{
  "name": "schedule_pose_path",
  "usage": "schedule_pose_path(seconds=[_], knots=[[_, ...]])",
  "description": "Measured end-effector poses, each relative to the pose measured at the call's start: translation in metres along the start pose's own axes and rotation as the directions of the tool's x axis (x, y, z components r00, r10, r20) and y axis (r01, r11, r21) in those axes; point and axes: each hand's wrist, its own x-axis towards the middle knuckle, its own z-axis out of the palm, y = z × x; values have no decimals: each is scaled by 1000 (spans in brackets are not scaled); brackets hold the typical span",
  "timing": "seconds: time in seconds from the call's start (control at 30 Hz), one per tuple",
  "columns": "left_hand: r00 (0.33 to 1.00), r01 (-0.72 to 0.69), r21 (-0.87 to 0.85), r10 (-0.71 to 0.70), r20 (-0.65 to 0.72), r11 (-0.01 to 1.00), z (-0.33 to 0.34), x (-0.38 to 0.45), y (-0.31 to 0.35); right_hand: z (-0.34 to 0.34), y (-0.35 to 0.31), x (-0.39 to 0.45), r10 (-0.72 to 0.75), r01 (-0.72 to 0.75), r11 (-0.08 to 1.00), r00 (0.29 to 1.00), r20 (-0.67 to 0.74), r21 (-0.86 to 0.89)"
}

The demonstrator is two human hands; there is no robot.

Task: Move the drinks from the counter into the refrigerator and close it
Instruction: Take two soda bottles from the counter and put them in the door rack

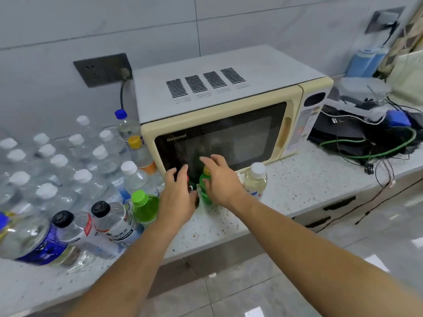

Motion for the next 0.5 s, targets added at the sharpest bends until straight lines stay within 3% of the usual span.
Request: schedule_pose_path(seconds=[0.13,0.5], knots=[[996,77,41,-78,42,996,6,11,7,1,1,19,44,-30,996,983,176,-80],[996,41,-53,-45,-76,998,-3,-17,7,6,8,-19,-110,110,993,994,6,47]])
